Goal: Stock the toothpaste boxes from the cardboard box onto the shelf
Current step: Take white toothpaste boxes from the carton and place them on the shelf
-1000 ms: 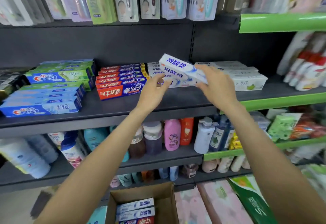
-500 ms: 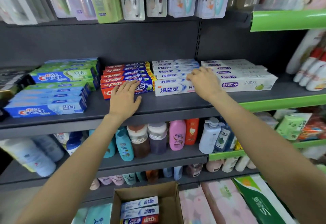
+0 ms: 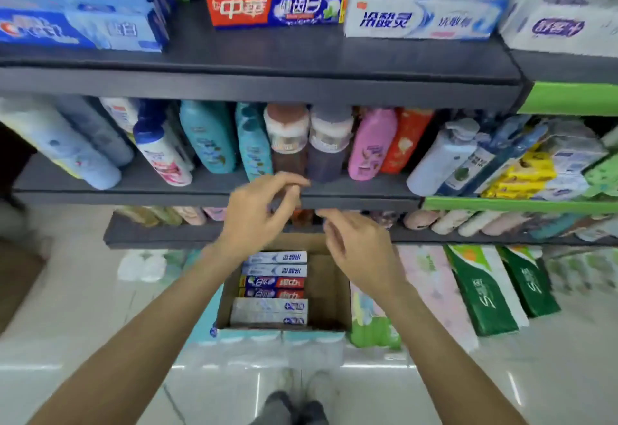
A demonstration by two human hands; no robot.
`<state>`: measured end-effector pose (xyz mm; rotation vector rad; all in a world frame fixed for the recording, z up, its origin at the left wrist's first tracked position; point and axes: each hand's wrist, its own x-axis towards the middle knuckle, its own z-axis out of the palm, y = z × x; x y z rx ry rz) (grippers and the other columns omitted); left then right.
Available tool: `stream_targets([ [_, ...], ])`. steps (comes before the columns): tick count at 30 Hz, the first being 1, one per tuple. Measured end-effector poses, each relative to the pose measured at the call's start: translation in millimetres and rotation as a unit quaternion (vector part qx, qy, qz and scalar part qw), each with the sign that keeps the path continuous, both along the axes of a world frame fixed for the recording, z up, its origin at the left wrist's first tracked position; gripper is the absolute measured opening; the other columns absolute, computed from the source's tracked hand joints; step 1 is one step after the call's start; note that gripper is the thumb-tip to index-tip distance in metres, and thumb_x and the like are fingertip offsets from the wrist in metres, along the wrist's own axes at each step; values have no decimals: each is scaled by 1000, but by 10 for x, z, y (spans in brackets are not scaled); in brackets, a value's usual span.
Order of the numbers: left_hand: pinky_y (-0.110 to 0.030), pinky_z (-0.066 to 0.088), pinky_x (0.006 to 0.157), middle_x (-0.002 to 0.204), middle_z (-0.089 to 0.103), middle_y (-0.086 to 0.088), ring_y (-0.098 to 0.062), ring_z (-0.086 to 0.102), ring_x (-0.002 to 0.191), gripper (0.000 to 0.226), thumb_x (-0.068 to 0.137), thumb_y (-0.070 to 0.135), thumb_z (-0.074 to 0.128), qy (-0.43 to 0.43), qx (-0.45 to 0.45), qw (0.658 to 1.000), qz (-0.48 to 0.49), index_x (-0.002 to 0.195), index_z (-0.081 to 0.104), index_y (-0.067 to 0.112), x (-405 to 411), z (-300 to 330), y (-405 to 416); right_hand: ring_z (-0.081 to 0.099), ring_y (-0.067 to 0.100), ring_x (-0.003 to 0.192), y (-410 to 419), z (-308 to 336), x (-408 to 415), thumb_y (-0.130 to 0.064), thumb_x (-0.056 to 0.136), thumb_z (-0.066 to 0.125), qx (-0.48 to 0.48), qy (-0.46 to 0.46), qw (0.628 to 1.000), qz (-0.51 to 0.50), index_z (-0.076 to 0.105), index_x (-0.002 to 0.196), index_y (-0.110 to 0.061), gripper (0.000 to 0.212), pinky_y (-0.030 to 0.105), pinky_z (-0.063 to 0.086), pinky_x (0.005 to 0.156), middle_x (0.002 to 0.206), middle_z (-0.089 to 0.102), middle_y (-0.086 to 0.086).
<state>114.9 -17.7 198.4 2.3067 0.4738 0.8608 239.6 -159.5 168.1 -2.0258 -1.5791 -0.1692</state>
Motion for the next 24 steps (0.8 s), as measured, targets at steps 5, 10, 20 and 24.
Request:
stream_targets([
  [5, -35, 52, 82, 104, 67, 9, -12, 64, 93, 26, 85, 26, 56, 280, -143, 949, -3, 107, 66, 16, -446, -1650, 100, 65, 25, 95, -48, -1114, -134, -16, 85, 60, -294, 65, 953, 36, 60, 119, -20, 35, 32, 54, 69, 109, 67, 3],
  [10, -36, 30, 111, 140, 42, -4, -26, 36, 132, 61, 87, 36, 61, 545, -72, 833, -56, 140, 36, 22, -558, -2731, 148, 48, 23, 120, 186, -2078, -207, -28, 91, 55, -426, 102, 898, 47, 44, 133, -24, 44, 35, 44, 95, 133, 50, 0],
  [20, -38, 28, 108, 140, 43, -1, -24, 38, 129, 71, 77, 56, 64, 613, -30, 781, -121, 136, 36, 28, -584, -3706, 292, 30, 32, 131, 471, -3336, -450, -40, 72, 76, -562, 71, 815, 121, 18, 144, -29, 93, 46, 40, 100, 148, 21, 6],
  [24, -34, 41, 95, 135, 50, -3, -23, 49, 121, 54, 90, 50, 49, 591, 17, 793, -147, 139, 36, 29, -582, -3656, 301, 28, 30, 132, 473, -3305, -408, -46, 70, 75, -542, 76, 829, 117, 14, 145, -27, 99, 43, 43, 97, 149, 19, 3],
])
